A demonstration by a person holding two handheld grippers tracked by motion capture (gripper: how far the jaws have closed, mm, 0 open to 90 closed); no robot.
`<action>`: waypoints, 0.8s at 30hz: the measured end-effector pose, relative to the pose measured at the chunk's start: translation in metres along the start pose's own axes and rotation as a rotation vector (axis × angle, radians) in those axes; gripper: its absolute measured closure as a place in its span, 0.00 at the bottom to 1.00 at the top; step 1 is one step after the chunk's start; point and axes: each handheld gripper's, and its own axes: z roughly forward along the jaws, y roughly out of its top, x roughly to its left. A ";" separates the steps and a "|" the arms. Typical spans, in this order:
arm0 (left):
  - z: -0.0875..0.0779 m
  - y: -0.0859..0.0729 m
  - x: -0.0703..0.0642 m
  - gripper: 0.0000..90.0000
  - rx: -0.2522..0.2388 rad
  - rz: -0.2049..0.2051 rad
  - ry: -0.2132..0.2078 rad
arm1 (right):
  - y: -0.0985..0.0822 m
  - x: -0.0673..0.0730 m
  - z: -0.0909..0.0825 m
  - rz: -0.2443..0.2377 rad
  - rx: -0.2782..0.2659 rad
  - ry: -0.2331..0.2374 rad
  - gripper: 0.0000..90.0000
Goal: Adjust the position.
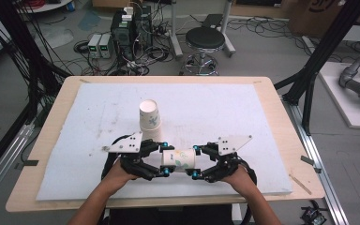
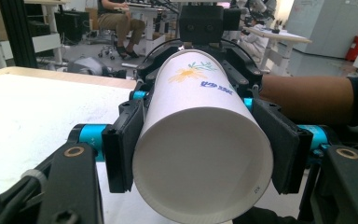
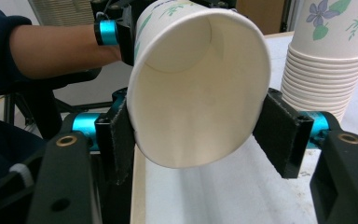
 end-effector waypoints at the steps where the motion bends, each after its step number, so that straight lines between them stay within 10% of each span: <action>1: 0.001 0.001 0.000 0.37 0.012 -0.003 0.013 | 0.000 0.000 0.000 0.002 0.001 0.004 0.40; 5: 0.001 0.004 -0.001 0.18 0.095 -0.039 0.045 | 0.000 -0.001 -0.002 0.018 0.022 0.000 0.40; 24: 0.001 0.015 -0.001 0.18 0.415 0.063 0.108 | 0.024 -0.003 0.010 -0.022 0.335 -0.097 0.40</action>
